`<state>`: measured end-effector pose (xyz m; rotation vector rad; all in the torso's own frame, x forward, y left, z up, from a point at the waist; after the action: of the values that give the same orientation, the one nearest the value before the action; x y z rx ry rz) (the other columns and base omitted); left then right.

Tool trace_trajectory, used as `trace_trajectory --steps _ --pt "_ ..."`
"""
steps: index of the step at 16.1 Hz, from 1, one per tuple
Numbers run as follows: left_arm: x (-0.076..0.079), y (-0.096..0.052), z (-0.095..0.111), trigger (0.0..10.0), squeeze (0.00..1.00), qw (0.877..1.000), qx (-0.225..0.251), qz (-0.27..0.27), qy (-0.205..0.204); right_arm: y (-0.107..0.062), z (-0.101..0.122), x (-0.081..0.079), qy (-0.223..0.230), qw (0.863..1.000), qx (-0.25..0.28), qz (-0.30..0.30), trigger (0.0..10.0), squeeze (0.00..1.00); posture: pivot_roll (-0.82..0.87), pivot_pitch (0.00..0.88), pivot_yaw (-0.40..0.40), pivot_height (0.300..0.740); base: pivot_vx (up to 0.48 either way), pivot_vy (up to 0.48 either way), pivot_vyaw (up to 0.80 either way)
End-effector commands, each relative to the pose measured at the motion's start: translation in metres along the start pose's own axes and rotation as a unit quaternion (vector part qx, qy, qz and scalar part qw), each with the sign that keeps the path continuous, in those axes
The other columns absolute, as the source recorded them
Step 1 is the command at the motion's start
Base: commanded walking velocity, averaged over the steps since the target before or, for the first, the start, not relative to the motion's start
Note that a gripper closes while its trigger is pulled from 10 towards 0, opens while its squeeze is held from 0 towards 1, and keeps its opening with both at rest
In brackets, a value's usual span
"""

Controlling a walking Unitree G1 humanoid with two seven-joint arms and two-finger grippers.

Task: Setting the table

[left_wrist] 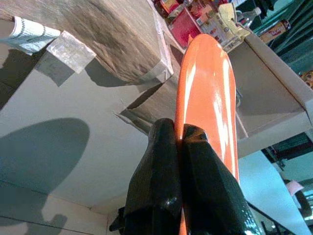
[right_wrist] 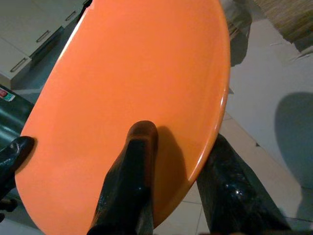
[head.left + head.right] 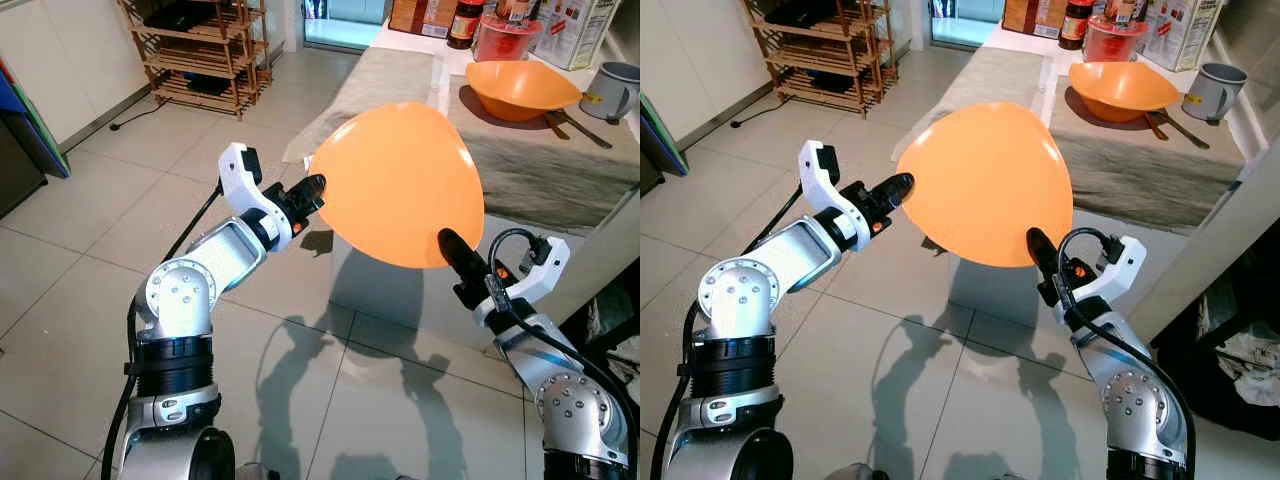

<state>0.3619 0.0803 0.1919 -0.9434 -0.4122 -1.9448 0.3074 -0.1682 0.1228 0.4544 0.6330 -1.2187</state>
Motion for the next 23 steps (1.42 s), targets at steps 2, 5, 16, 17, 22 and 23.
trace_trajectory --steps 2,5,16,17,22,23 --pt "0.0022 0.0013 0.0097 10.0 0.0 1.0 0.021 0.001 0.022 -0.0043 -0.0053 0.0085 -0.018 1.0 -0.016 -0.02 0.0 0.0 -0.06 0.034 0.018 0.74 0.0 0.0 0.0" --pt "0.0016 0.0016 0.0099 10.0 0.0 0.999 0.022 -0.001 0.027 -0.0046 -0.0055 0.0067 -0.017 1.0 -0.015 -0.014 0.0 0.0 -0.06 0.034 0.017 0.74 0.0 0.0 0.0" --pt "0.0015 0.0022 0.0083 10.0 0.0 0.999 0.023 -0.007 0.032 -0.0047 -0.0092 0.0073 -0.03 0.999 -0.023 -0.019 0.0 0.0 -0.06 0.045 0.018 0.74 0.0 0.0 0.0" --pt "0.0021 0.0021 0.0086 10.0 0.0 0.999 0.023 -0.007 0.032 -0.0041 -0.0099 0.0072 -0.032 0.999 -0.024 -0.019 0.0 0.0 -0.06 0.045 0.018 0.74 0.0 0.0 0.0" --pt "0.0029 0.0026 0.0091 10.0 0.0 0.999 0.024 -0.008 0.034 -0.0031 -0.0123 0.0088 -0.045 0.998 -0.034 -0.027 0.0 0.0 -0.06 0.048 0.017 0.74 0.0 0.0 0.0" --pt "0.0031 0.0027 0.0092 10.0 0.0 0.999 0.024 -0.008 0.033 -0.0029 -0.0123 0.0089 -0.045 0.998 -0.034 -0.027 0.0 0.0 -0.06 0.048 0.017 0.74 0.0 0.0 0.0"
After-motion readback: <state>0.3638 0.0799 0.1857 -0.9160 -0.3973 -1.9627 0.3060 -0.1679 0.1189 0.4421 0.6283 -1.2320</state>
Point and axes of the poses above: a point about 5 cm out from each wrist's last joint towards the gripper, its own y axis pointing out of the wrist towards the gripper, its own z axis along the axis of the wrist's last joint, x = y × z, the point moved 4 cm from there along y, pointing out of the wrist towards the gripper, and after that the axes turned 2 degrees about -y, right-handed, at the moved point
